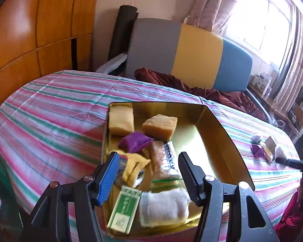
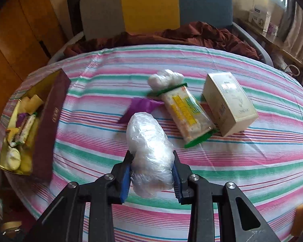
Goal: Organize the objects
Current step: 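Lower the plastic bundle into the gold box and open the right gripper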
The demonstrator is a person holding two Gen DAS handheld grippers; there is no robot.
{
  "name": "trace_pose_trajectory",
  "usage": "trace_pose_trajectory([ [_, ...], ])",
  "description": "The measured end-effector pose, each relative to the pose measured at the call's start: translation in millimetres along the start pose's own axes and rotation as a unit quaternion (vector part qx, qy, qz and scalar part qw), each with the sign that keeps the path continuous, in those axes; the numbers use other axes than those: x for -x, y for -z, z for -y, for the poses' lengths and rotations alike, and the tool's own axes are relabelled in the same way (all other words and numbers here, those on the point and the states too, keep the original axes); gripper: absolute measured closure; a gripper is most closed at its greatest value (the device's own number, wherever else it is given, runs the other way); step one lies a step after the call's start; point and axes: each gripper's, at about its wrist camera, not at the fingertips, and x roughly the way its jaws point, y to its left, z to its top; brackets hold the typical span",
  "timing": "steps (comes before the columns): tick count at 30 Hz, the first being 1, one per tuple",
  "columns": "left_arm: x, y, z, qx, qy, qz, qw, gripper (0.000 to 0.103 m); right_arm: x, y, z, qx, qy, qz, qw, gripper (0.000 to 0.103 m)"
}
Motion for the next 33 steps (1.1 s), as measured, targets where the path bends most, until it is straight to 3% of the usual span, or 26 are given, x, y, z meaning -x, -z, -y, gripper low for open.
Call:
trace_pose_trajectory([
  [4,9.3,8.7,-6.4,0.003,-0.006,0.01,0.9999,0.042,16.8,-22.3,-78.0,0.042,-0.074,0.039,0.996,0.068],
  [7,10.8,13.6,-10.9,0.012,-0.004,0.01,0.9999,0.042,18.5,-26.5,-143.5,0.091,-0.13,0.043,0.986,0.067],
  [11,14.3,18.8,-16.2,0.017,-0.001,0.011,0.9998,0.042,-12.9,-19.8,-220.0,0.144,-0.163,0.007,0.976,0.067],
  [16,17.0,21.9,-23.0,0.02,0.002,0.012,0.9997,0.042,-74.2,-5.9,-277.6,0.164,-0.172,-0.064,0.969,0.065],
  [19,16.7,22.4,-23.5,0.02,0.0,0.012,0.9997,0.042,-93.9,4.4,-295.8,0.175,-0.187,-0.085,0.963,0.063],
  [21,15.7,23.1,-23.2,0.019,-0.002,0.01,0.9998,0.042,-96.9,8.9,-300.6,0.181,-0.187,-0.086,0.962,0.047],
  [24,14.6,24.3,-21.5,0.018,-0.006,0.008,0.9998,0.042,-100.8,10.8,-298.8,0.175,-0.193,-0.089,0.961,0.032],
  [33,23.6,25.0,-4.4,-0.019,-0.024,0.019,0.9994,0.042,-74.7,8.1,-274.8,0.152,-0.197,-0.053,0.967,0.024],
])
